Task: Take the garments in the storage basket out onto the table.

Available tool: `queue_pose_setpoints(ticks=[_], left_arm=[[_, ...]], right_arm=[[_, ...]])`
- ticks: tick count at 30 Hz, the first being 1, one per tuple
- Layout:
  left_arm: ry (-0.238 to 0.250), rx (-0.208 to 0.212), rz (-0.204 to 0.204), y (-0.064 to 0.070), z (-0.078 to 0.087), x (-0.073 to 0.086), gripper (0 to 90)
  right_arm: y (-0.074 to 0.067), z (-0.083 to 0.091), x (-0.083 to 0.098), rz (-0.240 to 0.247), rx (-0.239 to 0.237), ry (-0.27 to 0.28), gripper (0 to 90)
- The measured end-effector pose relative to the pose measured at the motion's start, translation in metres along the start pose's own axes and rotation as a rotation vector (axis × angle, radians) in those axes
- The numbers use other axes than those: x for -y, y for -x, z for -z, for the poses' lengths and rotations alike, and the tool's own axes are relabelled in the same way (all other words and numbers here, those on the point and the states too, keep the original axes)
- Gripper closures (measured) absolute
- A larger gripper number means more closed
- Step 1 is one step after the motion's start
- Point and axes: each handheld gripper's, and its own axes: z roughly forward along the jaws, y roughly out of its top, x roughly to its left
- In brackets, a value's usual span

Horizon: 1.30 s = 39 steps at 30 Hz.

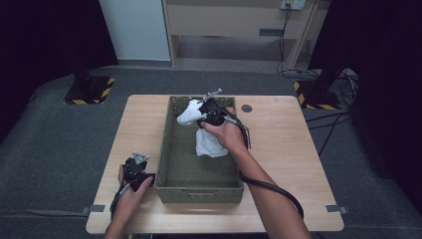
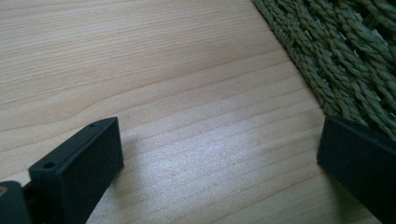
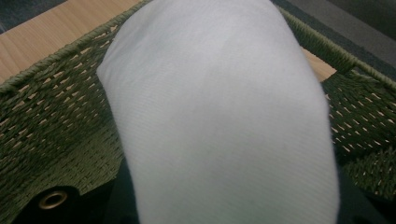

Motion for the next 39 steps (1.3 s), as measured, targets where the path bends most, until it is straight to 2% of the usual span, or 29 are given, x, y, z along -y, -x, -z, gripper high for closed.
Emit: queue_pose_setpoints(ticks=[8,17,29,32,39], left_arm=[[0.000,0.000,0.000,0.000,0.000,0.000,0.0],[0.000,0.000,0.000,0.000,0.000,0.000,0.0],[-0.001,0.000,0.000,0.000,0.000,0.000,0.0],[0.000,0.000,0.000,0.000,0.000,0.000,0.0],[0.000,0.000,0.000,0.000,0.000,0.000,0.0]], right_arm=[[0.001,0.010,-0.003,0.004,-0.005,0.014,57.1],[0.003,0.028,-0.007,0.018,0.005,0.033,57.1],[0.014,0.046,-0.006,-0.005,0.007,0.049,57.0],[0.012,0.050,-0.006,-0.016,-0.011,0.063,57.0],[0.001,0.056,-0.008,0.032,-0.024,0.064,56.8]])
